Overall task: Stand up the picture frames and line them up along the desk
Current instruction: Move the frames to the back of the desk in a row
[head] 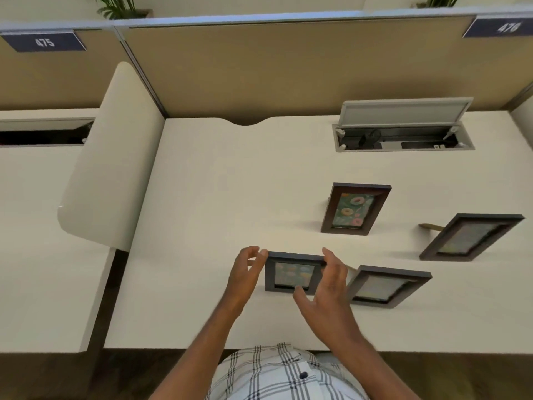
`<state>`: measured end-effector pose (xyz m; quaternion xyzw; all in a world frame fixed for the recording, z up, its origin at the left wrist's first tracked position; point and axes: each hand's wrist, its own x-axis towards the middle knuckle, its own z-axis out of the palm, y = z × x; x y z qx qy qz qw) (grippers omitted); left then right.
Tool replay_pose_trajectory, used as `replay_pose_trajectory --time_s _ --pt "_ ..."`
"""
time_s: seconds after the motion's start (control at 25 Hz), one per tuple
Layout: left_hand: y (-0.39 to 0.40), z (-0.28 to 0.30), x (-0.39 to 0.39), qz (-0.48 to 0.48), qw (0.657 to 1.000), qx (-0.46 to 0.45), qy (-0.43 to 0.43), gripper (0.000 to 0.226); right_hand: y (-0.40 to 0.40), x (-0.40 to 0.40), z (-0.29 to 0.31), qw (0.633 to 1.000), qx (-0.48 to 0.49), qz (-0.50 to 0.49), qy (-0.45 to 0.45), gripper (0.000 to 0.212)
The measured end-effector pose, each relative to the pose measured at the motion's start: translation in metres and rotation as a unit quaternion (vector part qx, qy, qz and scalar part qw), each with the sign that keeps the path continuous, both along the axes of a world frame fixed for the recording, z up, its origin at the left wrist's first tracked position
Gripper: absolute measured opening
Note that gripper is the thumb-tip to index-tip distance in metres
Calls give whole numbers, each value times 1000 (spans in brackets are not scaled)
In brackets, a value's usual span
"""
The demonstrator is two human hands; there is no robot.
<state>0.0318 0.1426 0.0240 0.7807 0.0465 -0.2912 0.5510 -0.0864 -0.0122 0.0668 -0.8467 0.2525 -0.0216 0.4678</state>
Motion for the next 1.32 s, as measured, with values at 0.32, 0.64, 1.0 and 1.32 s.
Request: replay_pose_trajectory --time_s 0.32,0.64,1.0,1.32 --pt "5 -21 2 -93 981 -65 160 73 -14 15 -49 965 182 -157 103 62" --pt "3 -25 15 -101 966 -124 203 85 -37 38 -81 937 281 -68 196 30" --pt "20 -15 120 17 981 -162 101 66 -20 178 -67 938 307 15 159 42" --pt "34 -17 262 75 982 -172 38 62 5 339 -72 941 311 32 131 52"
